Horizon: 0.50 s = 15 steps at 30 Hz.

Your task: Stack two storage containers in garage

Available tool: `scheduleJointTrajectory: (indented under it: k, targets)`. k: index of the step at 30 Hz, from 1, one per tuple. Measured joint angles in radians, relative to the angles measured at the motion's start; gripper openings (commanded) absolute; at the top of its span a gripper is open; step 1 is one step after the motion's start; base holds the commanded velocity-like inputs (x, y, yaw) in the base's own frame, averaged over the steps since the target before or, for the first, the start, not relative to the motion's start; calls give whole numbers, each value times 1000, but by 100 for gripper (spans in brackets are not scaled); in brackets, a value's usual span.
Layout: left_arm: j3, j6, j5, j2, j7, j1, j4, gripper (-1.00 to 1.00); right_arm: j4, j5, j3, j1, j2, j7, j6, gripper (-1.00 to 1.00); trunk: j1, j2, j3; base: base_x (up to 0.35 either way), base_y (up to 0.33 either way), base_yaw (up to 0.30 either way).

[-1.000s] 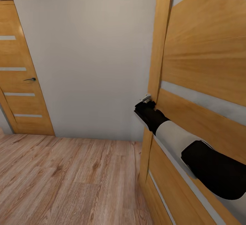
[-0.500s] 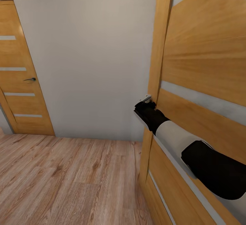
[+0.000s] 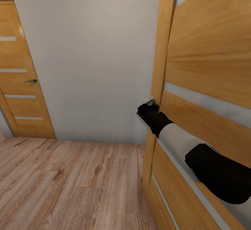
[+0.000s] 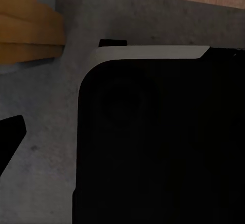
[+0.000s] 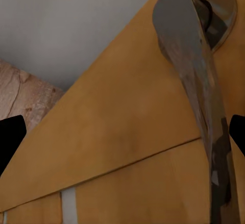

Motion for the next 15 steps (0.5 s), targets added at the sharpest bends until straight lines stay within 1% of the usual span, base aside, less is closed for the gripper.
scheduleJointTrajectory:
  k: [10, 15]
  targets:
    - [0, 0, 0, 0, 0, 0, 0, 100, 2, 0, -1, 0, 0, 0, -9, 100, 0, 0, 0, 0, 0, 0]
    - [0, 0, 0, 0, 1, 0, 0, 100, 14, 10, 2, 0, 0, -3, -15, 100, 0, 0, 0, 0, 0, 0]
